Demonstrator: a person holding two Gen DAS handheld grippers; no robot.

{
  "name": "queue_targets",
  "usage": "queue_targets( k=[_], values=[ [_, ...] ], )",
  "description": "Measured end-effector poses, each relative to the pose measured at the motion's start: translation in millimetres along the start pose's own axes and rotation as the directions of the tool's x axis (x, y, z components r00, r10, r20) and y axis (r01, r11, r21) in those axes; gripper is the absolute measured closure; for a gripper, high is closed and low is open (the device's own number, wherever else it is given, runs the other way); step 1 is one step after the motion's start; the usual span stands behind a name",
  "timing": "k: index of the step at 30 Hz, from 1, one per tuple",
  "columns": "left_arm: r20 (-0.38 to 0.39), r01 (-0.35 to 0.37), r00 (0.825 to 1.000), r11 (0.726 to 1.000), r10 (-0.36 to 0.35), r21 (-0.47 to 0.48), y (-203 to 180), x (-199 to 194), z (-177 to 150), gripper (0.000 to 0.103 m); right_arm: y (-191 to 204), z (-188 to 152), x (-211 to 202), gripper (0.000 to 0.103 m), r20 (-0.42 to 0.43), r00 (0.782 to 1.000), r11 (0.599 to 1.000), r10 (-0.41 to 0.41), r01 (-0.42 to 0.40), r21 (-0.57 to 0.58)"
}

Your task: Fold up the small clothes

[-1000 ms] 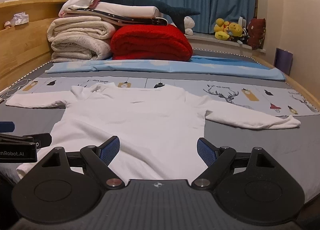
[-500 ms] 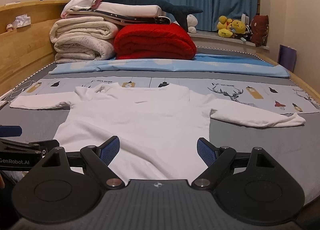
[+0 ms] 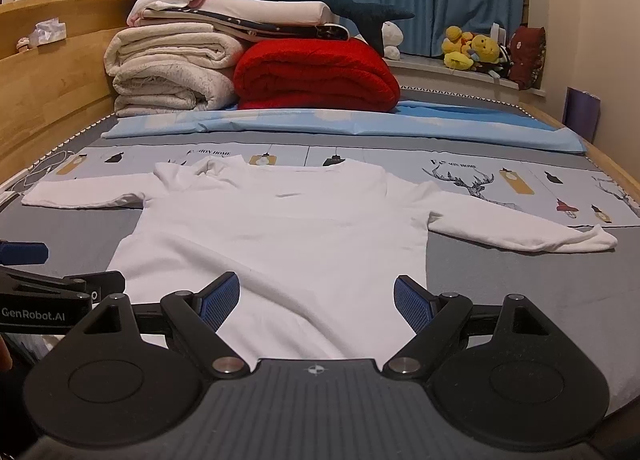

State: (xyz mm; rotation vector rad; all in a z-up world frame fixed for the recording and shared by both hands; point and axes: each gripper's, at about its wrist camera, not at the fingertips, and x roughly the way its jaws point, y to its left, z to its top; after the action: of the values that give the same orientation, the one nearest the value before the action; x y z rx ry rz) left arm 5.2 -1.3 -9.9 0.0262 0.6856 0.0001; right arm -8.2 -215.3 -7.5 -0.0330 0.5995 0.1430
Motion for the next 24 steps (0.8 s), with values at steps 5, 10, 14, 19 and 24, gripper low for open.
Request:
queue_targets(
  k=[5, 10, 14, 19, 24],
  values=[
    [-0.009, -0.002, 1.000, 1.000, 0.002, -0.009, 1.5, 2.2, 0.0, 0.000, 1.0, -1.1, 2.1, 0.018, -0.007, 1.000, 1.000, 0.000, 0.000, -0.003],
    [-0.014, -0.003, 1.000, 1.000, 0.003, -0.012, 2.9, 2.5, 0.1, 0.000, 2.3, -1.1, 2.7, 0.018, -0.011, 1.000, 1.000, 0.001, -0.001, -0.006],
    [-0.015, -0.004, 1.000, 1.000, 0.004, -0.017, 2.8, 3.4, -0.2, 0.000, 2.4, -0.3, 3.4, 0.018, -0.012, 1.000, 1.000, 0.001, -0.001, -0.007],
    [-0.018, -0.007, 1.000, 1.000, 0.007, -0.022, 3.5, 3.6, -1.6, 0.000, 2.5, -0.2, 3.3, 0.018, -0.012, 1.000, 1.000, 0.001, -0.001, -0.007],
    [-0.021, -0.008, 1.000, 1.000, 0.007, -0.022, 4.0, 4.0, -1.7, 0.000, 2.5, -0.4, 3.3, 0.018, -0.013, 1.000, 1.000, 0.001, -0.001, -0.008]
  ],
)
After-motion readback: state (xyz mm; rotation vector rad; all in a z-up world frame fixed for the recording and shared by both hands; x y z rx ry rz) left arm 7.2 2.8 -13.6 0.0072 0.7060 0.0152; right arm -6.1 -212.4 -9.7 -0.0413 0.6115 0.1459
